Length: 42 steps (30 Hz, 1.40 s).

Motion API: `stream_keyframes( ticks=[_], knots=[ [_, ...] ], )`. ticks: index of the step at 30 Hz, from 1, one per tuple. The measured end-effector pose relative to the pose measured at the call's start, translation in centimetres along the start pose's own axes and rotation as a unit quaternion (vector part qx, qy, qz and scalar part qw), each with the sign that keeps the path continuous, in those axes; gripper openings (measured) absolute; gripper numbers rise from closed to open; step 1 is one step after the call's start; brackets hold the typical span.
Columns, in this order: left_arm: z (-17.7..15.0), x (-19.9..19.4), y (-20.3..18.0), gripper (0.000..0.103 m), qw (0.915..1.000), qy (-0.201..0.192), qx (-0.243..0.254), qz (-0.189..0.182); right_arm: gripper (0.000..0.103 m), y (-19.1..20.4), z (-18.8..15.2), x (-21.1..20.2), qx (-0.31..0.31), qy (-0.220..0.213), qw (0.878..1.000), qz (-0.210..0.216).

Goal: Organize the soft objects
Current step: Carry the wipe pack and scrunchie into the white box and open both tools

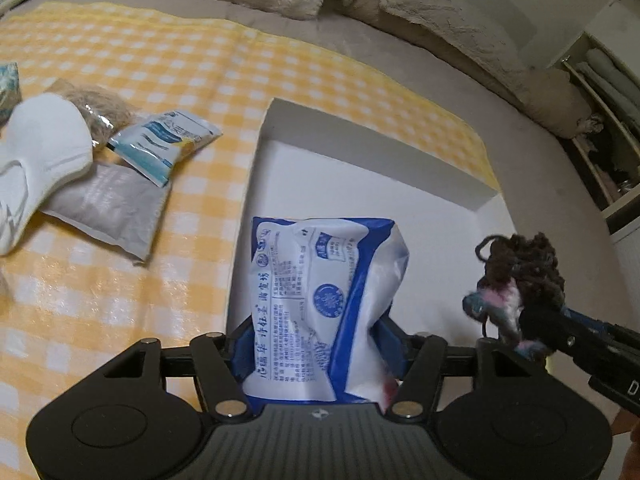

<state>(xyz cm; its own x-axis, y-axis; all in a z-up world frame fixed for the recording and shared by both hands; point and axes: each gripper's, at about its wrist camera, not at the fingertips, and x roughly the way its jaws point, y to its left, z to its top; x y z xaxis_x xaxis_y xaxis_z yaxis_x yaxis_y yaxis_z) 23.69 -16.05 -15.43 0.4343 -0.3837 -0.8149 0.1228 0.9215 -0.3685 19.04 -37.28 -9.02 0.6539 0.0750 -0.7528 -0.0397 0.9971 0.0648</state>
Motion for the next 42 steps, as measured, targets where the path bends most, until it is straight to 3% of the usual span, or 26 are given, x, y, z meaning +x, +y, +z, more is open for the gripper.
stream_keyframes(
  ticks=[2, 5, 15, 25, 34, 37, 38, 42],
  knots=[
    [0.0, -0.1, -0.1, 0.077, 0.9999, 0.001, 0.010, 0.005, 0.036, 0.0, -0.1, 0.5, -0.003, 0.012, 1.000, 0.004],
    [0.1, -0.7, 0.0, 0.081, 0.9998, 0.001, 0.018, 0.005, 0.036, 0.3, -0.6, 1.6, -0.011, 0.035, 0.999, 0.012],
    [0.3, -4.3, 0.2, 0.082, 0.9983, -0.018, 0.056, 0.002, 0.036, 0.7, -1.4, 5.3, -0.012, 0.098, 0.995, -0.007],
    [0.0, -5.4, 0.8, 0.082, 0.9961, -0.019, 0.085, 0.012, 0.036, 4.4, -1.2, 7.4, -0.043, 0.098, 0.994, 0.021],
    [-0.5, -6.0, 0.8, 0.084, 0.9933, -0.018, 0.113, 0.015, 0.037, 3.2, -1.8, 5.5, -0.014, 0.103, 0.994, 0.014],
    [-0.8, -6.3, 0.8, 0.086, 0.9930, -0.020, 0.115, 0.016, 0.056, 3.2, -2.3, 5.1, -0.006, 0.092, 0.996, 0.010],
    [-0.8, -6.3, 0.8, 0.087, 0.9928, -0.021, 0.117, 0.017, 0.069, 3.3, -2.3, 5.0, -0.007, 0.095, 0.995, 0.005],
    [-1.1, -6.6, 0.9, 0.087, 0.9921, -0.022, 0.121, 0.022, 0.071, 3.8, -2.4, 4.0, -0.019, 0.093, 0.995, 0.005]
  ],
)
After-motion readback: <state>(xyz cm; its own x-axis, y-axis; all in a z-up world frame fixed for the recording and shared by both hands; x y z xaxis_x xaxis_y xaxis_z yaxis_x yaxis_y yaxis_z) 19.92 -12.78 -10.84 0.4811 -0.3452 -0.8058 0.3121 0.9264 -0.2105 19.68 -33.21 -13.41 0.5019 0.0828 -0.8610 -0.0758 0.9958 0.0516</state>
